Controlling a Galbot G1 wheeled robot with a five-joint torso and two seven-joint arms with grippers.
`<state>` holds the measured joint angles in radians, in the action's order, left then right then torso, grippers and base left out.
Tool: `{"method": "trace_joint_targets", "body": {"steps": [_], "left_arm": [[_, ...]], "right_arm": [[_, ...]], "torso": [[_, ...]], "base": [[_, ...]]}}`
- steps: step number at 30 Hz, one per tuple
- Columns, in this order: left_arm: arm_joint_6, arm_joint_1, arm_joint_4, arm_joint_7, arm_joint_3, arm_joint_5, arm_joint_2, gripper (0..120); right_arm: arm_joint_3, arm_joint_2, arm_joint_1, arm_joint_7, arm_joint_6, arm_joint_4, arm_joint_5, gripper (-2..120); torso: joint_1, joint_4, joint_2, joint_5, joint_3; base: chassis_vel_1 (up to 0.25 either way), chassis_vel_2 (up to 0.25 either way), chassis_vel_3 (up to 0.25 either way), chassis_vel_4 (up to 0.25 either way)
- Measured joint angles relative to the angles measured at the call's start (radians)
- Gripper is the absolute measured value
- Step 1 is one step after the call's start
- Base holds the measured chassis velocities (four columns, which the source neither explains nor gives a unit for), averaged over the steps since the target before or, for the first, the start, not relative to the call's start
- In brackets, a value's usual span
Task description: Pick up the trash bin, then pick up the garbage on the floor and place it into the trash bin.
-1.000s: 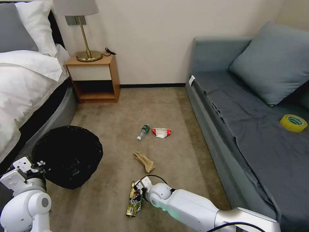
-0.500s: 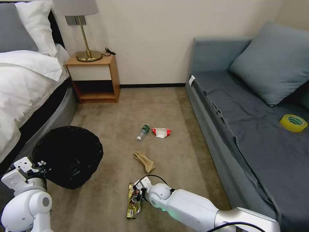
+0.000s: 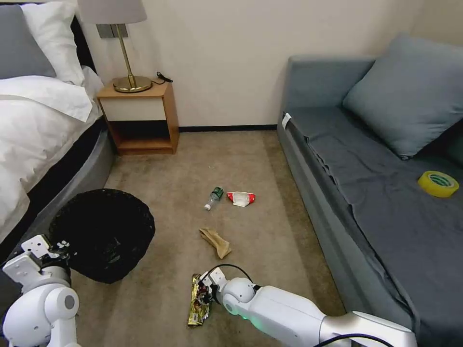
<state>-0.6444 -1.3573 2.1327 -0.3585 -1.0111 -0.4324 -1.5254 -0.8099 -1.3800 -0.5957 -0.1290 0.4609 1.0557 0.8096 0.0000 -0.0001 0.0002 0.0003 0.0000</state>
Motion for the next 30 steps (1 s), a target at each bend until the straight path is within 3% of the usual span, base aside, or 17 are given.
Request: {"method": "trace_joint_targets", "body": {"steps": [2, 9, 30], "left_arm": [[0.000, 0.000, 0.000, 0.000, 0.000, 0.000, 0.000, 2], [0.001, 0.003, -0.006, 0.000, 0.002, 0.003, 0.000, 2], [0.002, 0.005, -0.010, 0.001, 0.003, 0.005, 0.000, 2]], "right_arm": [[0.000, 0.001, 0.000, 0.001, 0.000, 0.000, 0.000, 35], [0.000, 0.003, 0.001, 0.004, -0.002, 0.003, 0.000, 7], [0.003, 0.028, 0.017, -0.003, -0.006, 0.054, 0.015, 1]], "torso": [[0.000, 0.0003, 0.000, 0.0000, 0.000], [0.000, 0.0002, 0.000, -0.0001, 0.000], [0.000, 0.0001, 0.000, -0.0003, 0.000]], "base": [[0.000, 0.000, 0.000, 0.000], [0.000, 0.000, 0.000, 0.000], [0.000, 0.000, 0.000, 0.000]]}}
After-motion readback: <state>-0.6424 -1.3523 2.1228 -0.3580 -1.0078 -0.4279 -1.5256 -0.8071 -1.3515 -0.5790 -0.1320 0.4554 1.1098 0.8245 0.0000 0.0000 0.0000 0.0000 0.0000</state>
